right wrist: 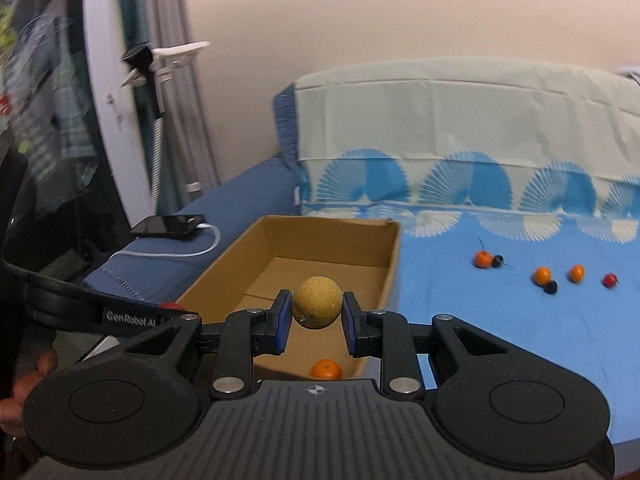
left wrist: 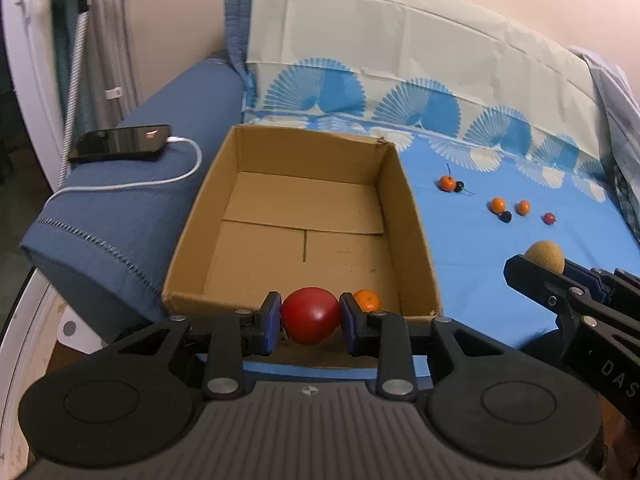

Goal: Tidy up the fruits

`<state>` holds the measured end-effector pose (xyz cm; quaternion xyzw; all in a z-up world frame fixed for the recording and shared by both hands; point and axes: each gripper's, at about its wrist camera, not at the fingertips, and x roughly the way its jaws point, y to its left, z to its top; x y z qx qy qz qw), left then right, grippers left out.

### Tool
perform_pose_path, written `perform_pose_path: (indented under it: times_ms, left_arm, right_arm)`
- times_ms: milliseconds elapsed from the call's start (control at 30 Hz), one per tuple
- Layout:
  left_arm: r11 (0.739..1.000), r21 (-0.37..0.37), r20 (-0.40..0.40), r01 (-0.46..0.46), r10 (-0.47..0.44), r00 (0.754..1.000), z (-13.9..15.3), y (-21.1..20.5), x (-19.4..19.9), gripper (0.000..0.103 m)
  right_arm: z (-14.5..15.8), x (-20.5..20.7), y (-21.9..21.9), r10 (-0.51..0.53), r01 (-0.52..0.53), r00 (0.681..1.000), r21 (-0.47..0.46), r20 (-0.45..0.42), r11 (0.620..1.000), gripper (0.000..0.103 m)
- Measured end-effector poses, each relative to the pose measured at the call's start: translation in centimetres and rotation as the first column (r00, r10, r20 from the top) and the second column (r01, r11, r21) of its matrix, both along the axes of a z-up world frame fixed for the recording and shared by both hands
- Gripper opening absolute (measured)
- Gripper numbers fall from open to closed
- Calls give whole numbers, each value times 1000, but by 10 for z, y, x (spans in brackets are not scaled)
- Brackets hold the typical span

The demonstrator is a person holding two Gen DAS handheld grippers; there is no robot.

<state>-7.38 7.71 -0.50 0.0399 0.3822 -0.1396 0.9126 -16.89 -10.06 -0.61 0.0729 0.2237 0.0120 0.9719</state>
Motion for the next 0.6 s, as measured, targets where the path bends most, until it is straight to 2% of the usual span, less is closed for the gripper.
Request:
perform_pose_path:
  times_ms: [167,600]
  left_arm:
    - [999,-40,-2,-4,3,1000,-1,9,-9,35]
    - [996,-87,5,-12,13,1000,0,19,-10,35]
  right_arm:
    - [5,-9,23,36,-36,999,-48,2,998,28]
    - [9,-6,37,49,-49,999,-98,-1,994,28]
